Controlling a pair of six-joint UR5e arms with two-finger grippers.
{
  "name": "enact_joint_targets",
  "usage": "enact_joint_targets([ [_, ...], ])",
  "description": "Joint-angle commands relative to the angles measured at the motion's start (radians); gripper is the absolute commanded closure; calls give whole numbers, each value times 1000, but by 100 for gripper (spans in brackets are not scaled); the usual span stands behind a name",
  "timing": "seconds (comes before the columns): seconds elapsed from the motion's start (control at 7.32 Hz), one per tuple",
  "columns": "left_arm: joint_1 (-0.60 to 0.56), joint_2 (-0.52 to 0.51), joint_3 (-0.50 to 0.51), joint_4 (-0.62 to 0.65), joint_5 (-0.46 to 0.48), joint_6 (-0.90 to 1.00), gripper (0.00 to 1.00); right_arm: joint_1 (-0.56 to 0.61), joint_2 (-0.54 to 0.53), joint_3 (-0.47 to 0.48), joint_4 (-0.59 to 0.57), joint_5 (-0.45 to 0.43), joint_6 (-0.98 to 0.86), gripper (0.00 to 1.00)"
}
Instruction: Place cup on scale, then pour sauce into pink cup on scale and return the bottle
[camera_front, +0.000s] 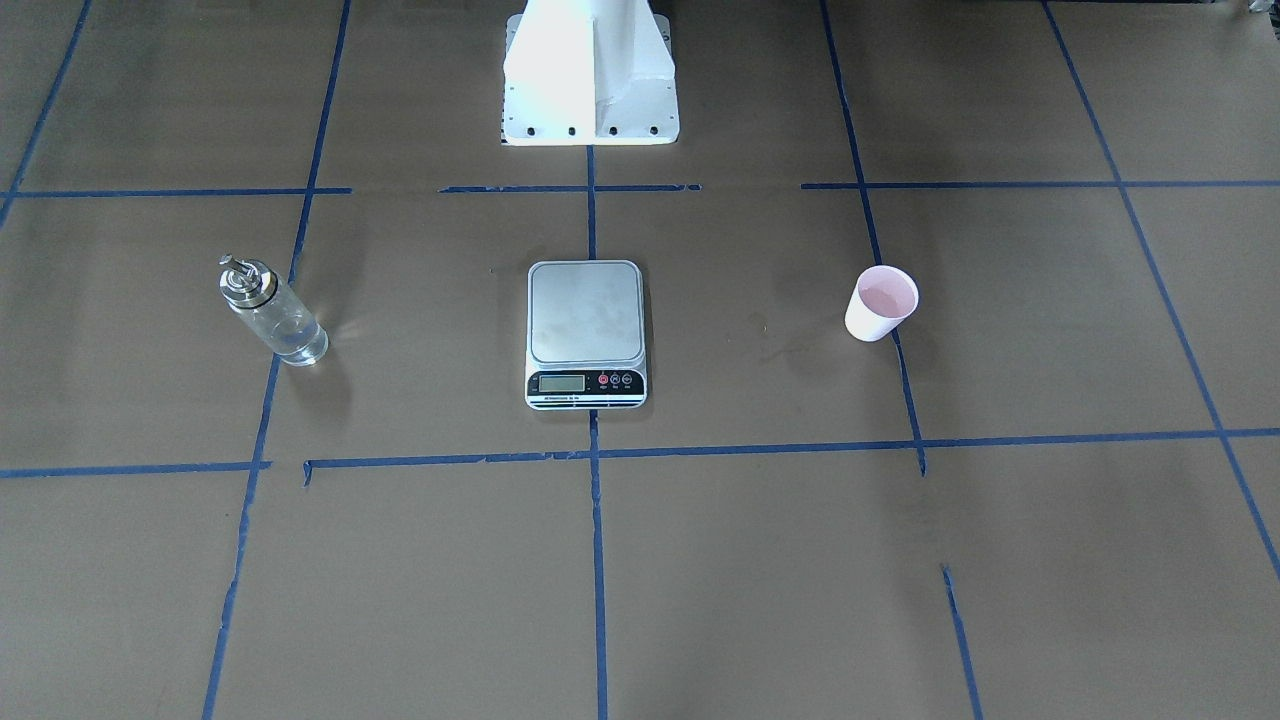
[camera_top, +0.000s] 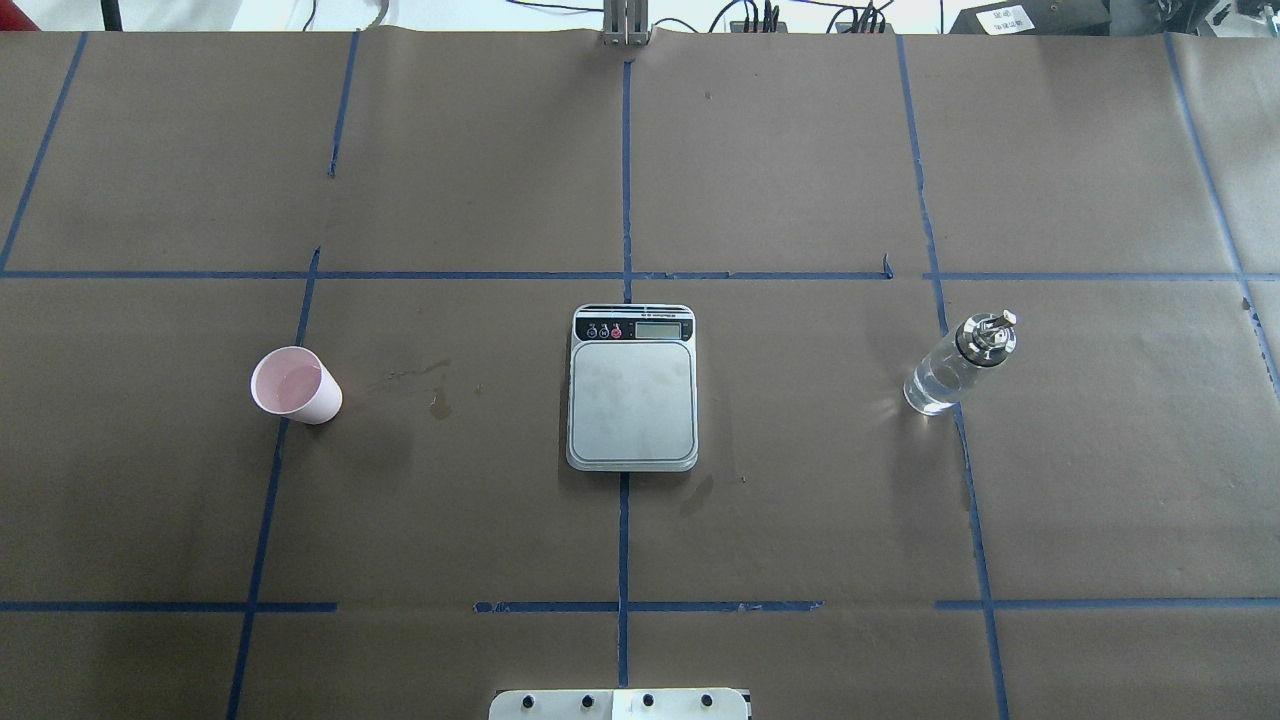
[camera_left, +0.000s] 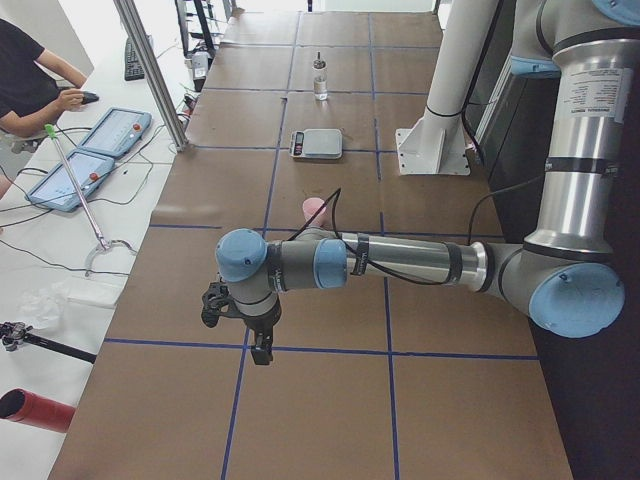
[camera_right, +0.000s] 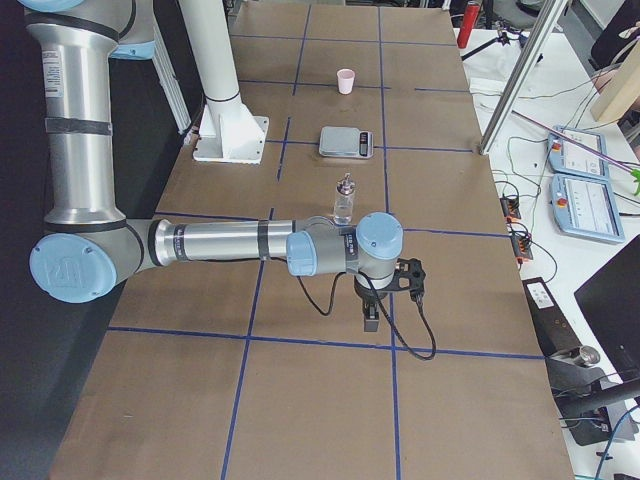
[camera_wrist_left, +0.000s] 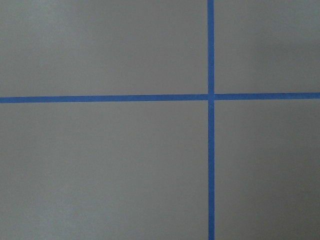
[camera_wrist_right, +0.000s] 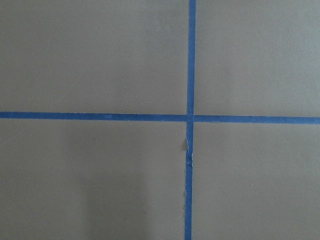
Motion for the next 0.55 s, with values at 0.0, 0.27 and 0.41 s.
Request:
enact_joint_targets([
  [0.0,2,-8,-3,-6,-14,21,0,0,1,3,0,2,0,0],
  [0.27,11,-2,-2,-20,-17,25,0,0,1,2,0,-3,0,0],
  [0.41,10,0,0,-20,-34,20,0,0,1,6,9,-3,0,0],
])
